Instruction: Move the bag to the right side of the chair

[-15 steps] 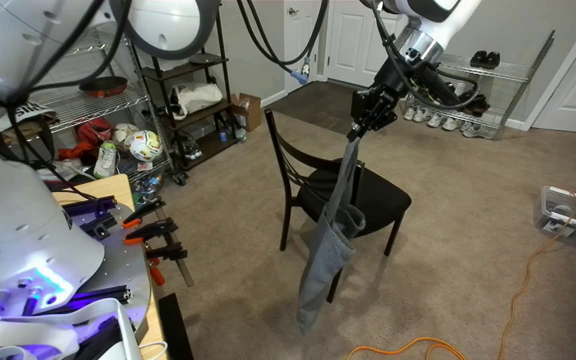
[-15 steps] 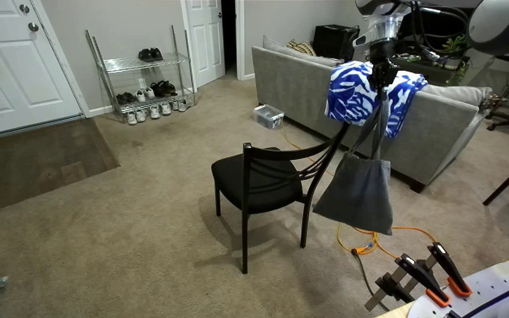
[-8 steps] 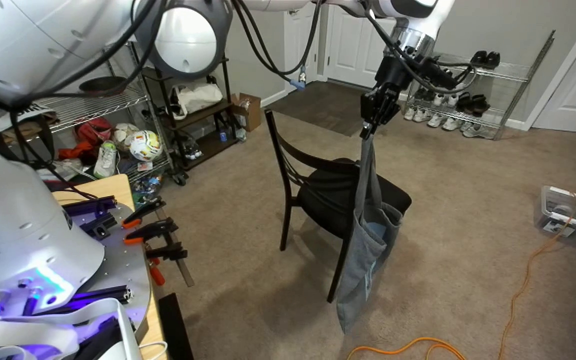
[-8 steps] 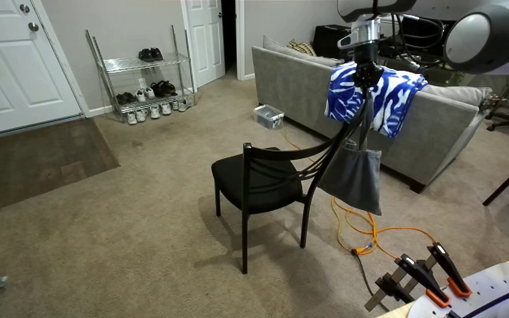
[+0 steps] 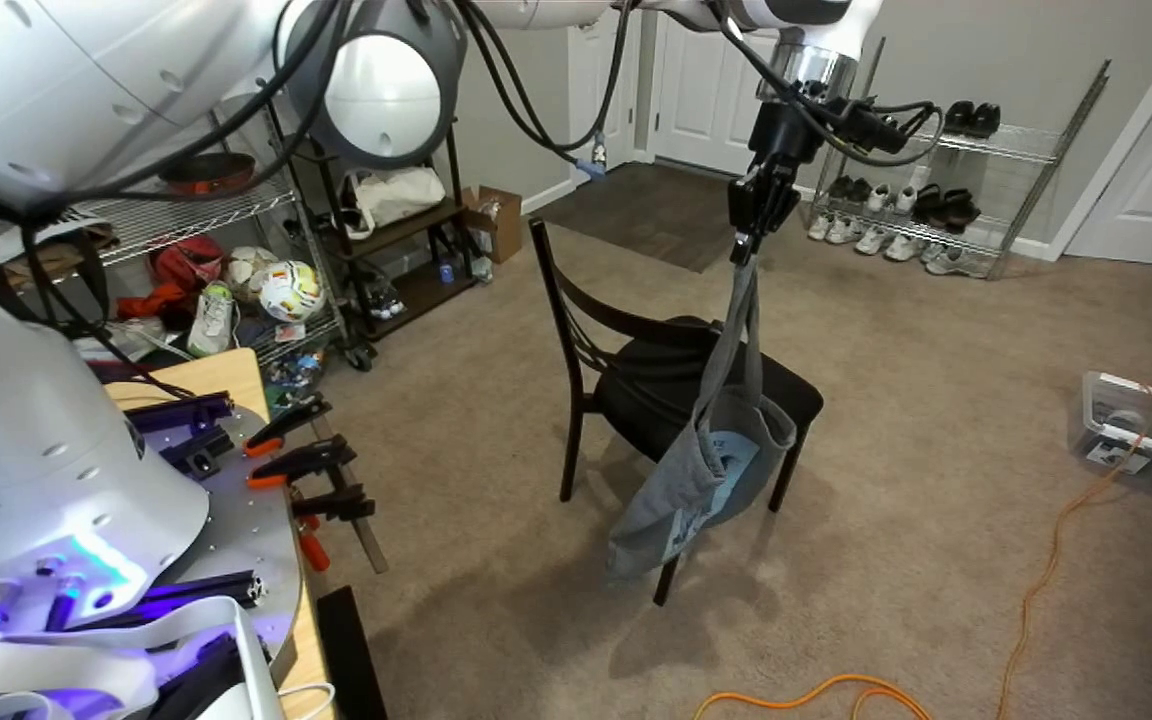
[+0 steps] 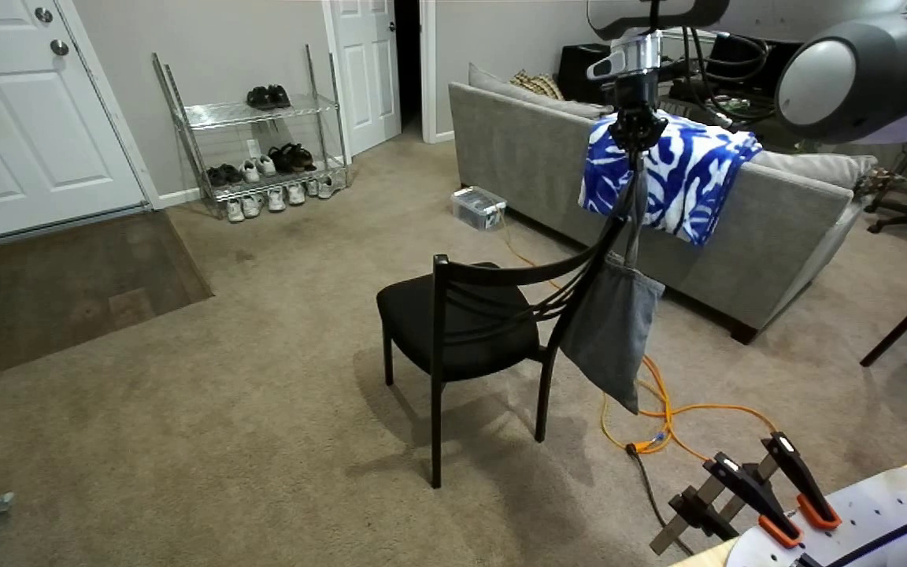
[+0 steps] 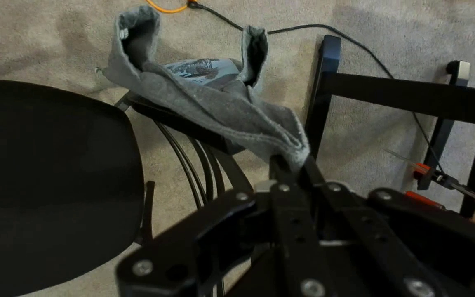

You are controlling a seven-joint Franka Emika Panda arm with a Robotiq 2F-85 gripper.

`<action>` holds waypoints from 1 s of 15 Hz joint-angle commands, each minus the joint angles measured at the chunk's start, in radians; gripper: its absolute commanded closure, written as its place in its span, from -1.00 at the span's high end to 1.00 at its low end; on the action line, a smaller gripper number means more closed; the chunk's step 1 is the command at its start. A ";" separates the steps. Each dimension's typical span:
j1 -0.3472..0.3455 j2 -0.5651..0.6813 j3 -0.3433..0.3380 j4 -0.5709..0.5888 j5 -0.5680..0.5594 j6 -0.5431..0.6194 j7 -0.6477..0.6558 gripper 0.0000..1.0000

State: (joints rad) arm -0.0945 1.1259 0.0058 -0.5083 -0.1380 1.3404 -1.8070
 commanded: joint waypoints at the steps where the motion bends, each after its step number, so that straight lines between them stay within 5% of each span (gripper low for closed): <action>1: 0.027 0.008 -0.018 0.012 -0.047 0.001 -0.086 -0.95; 15: 0.145 0.023 -0.082 -0.001 -0.173 -0.046 -0.167 -0.95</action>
State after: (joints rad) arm 0.0226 1.1486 -0.0504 -0.5082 -0.2669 1.3215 -1.9362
